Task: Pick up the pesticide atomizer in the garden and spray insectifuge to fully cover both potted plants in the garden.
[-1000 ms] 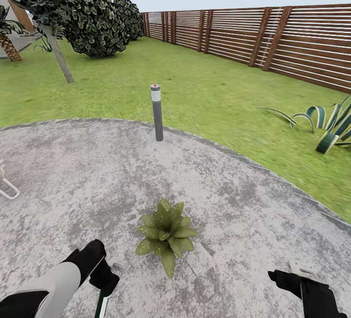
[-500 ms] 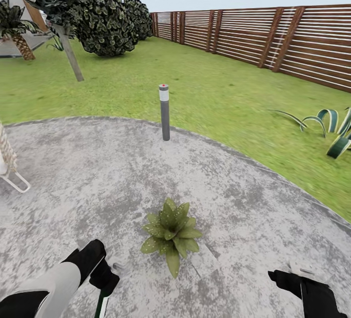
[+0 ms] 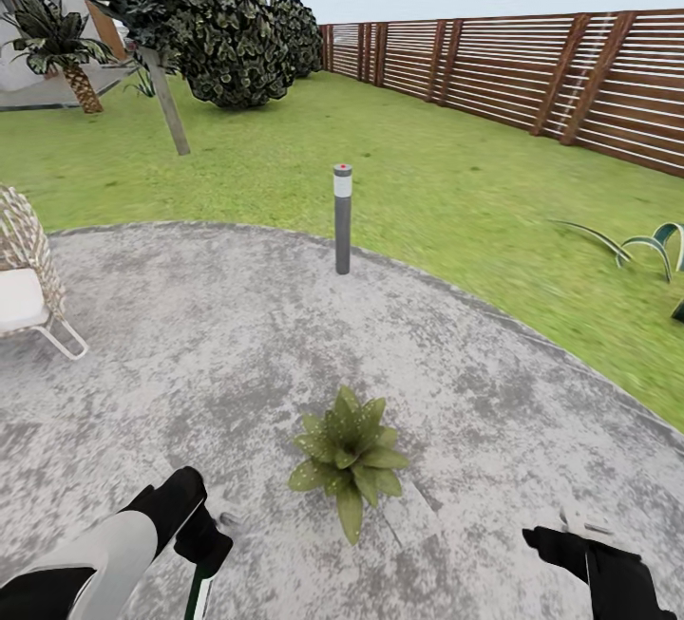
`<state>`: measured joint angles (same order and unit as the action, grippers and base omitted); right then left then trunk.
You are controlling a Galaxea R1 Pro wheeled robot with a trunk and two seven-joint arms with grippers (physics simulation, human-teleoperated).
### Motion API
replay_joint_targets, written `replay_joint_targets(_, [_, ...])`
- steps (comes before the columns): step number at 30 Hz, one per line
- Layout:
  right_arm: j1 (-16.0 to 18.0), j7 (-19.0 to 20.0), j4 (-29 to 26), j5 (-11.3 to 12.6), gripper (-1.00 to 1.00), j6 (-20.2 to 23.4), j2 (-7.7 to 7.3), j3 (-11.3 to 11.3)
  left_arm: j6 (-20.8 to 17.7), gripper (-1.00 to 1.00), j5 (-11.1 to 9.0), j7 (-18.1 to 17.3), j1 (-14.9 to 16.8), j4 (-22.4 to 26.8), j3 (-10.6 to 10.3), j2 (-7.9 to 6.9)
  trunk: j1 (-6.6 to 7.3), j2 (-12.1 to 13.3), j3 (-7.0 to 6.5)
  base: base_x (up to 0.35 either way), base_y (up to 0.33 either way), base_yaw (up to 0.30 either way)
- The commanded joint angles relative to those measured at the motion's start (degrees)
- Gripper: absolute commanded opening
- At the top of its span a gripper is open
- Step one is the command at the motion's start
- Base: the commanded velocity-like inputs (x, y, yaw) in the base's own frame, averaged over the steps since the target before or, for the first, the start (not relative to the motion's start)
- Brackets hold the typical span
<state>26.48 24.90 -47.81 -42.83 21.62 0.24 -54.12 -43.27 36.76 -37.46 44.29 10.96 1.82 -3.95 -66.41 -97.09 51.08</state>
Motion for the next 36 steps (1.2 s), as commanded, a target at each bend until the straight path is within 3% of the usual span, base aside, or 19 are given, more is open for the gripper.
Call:
replay_joint_targets(1, [0.06, 0.5, -0.09, -0.5, 1.0, 0.08, 0.03, -0.2, -0.24, -1.0, 0.51, -0.43, 0.01, 0.11, 0.2, 0.0, -0.01, -0.02, 0.04, 0.111, -0.116, 0.003])
replay_joint_targets(20, [0.06, 0.51, -0.1, -0.5, 1.0, 0.08, 0.02, -0.2, -0.24, -1.0, 0.51, -0.44, 0.01, 0.16, 0.26, -0.01, -0.01, -0.02, 0.04, 0.028, -0.032, 0.082])
replay_joint_targets(30, [0.06, 0.5, -0.09, -0.5, 1.0, 0.08, 0.02, -0.2, -0.16, -1.0, 0.51, -0.42, 0.01, 0.21, 0.2, -0.01, -0.01, -0.02, 0.04, 0.032, -0.269, 0.001])
replay_joint_targets(36, [0.06, 0.5, -0.09, -0.5, 1.0, 0.08, 0.09, -0.2, -0.15, -1.0, 0.51, -0.42, 0.01, 0.14, 0.2, -0.01, -0.01, -0.02, 0.04, 0.001, -0.052, 0.0])
